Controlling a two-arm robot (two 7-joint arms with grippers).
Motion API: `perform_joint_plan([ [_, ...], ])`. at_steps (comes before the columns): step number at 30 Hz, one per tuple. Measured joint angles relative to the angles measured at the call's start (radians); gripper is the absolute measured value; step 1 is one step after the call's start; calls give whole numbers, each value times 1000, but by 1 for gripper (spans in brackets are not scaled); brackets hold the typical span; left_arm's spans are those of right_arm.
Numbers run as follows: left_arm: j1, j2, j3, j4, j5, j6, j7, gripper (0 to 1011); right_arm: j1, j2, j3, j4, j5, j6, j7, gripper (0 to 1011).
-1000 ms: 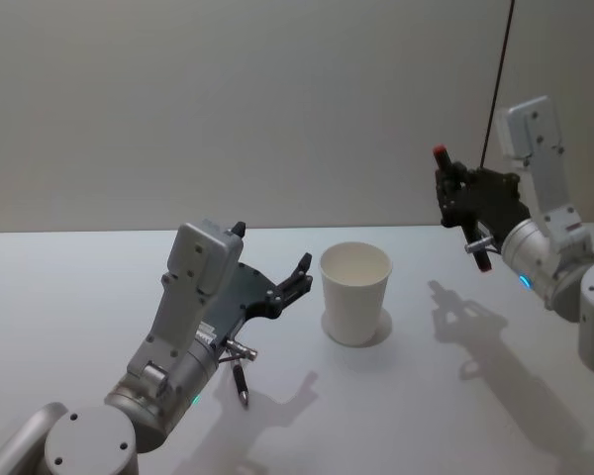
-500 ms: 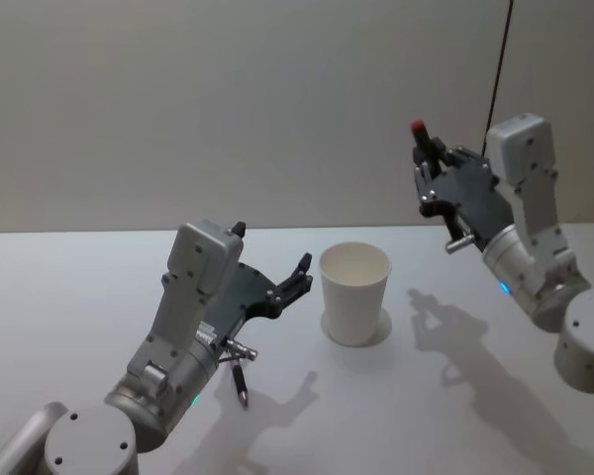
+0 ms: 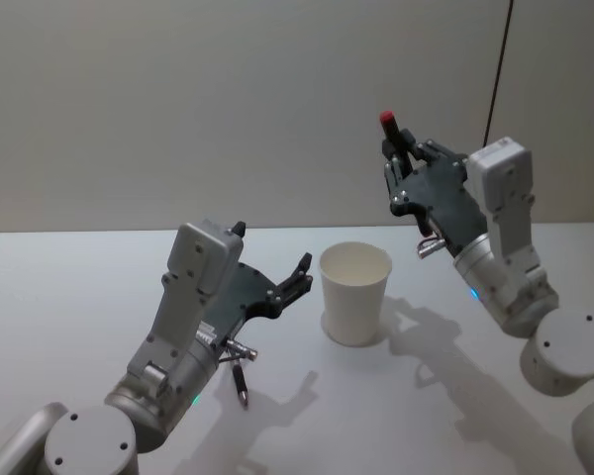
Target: Place the pen into the pen holder.
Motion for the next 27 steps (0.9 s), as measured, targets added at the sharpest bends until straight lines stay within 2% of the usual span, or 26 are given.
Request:
perform_joint_plan([
  [9, 0, 0, 0, 0, 0, 0, 0, 1003, 22, -21, -12, 77, 40, -91, 17, 182],
  [14, 0, 0, 0, 0, 0, 0, 0, 1003, 32, -33, -17, 118, 91, -134, 44, 182],
  [27, 0, 0, 0, 0, 0, 0, 0, 1002, 55, -56, -25, 203, 232, -191, 145, 182],
])
